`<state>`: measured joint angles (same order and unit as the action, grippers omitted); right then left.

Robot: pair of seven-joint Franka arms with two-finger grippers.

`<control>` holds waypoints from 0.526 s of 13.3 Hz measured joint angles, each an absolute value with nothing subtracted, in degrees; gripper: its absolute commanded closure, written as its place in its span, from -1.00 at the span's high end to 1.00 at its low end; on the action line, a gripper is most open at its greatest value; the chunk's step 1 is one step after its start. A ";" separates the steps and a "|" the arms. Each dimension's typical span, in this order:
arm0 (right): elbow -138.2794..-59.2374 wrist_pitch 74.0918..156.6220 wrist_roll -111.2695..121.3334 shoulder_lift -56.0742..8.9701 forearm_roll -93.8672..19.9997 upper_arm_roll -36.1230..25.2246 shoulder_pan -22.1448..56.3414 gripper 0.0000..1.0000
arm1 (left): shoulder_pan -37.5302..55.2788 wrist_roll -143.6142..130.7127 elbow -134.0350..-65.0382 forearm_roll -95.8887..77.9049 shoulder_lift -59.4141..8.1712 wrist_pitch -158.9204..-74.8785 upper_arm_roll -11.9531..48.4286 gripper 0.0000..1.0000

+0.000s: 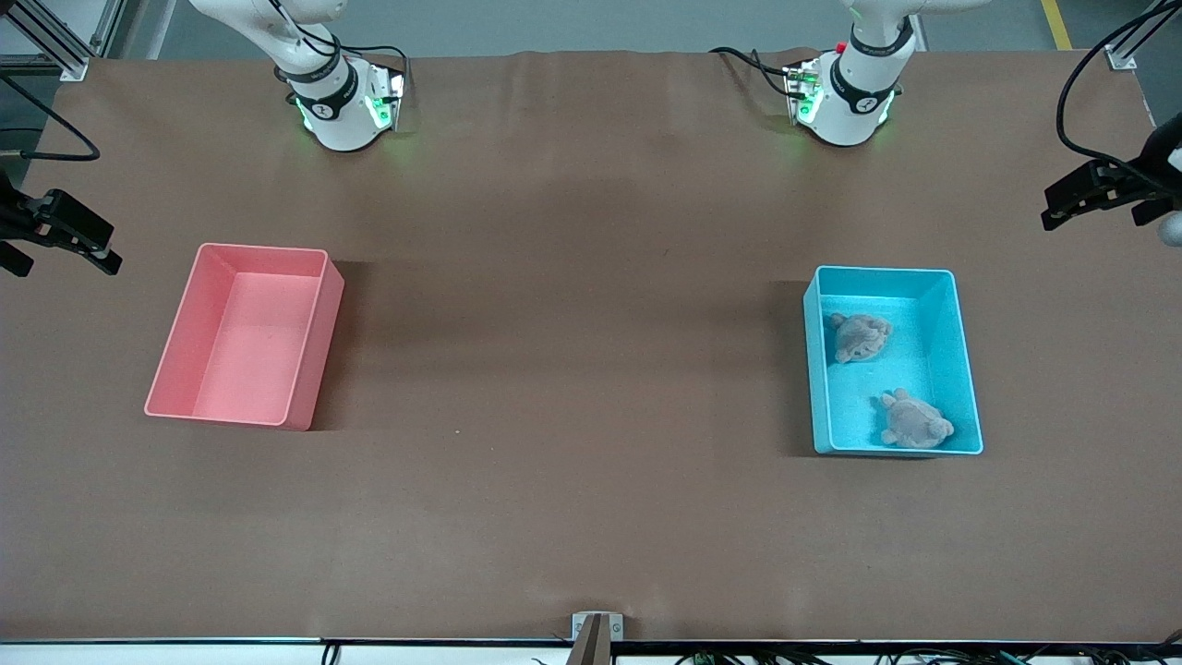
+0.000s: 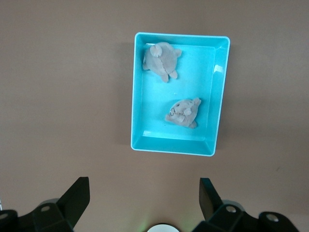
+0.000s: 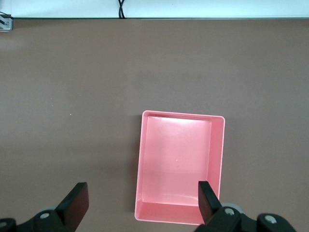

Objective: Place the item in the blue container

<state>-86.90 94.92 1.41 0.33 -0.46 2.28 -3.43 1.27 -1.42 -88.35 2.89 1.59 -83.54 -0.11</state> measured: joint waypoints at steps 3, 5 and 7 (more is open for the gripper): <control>-86.90 94.92 1.41 0.33 -0.46 2.30 -3.43 1.00 | 0.82 -1.42 -92.36 0.83 3.95 -85.61 0.15 1.00; -86.90 94.92 1.41 0.33 -0.46 2.33 -3.42 1.00 | -1.74 -1.47 -94.54 -0.04 5.00 -87.42 3.29 1.00; -86.90 94.92 1.41 0.33 -0.46 2.37 -3.42 1.00 | -3.81 -2.86 -95.06 -0.04 5.35 -87.74 7.05 1.00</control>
<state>-86.90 94.92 1.41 0.33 -0.46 2.37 -3.42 -3.81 -2.86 -95.06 -0.04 5.35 -87.74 7.05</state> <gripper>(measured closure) 0.000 0.000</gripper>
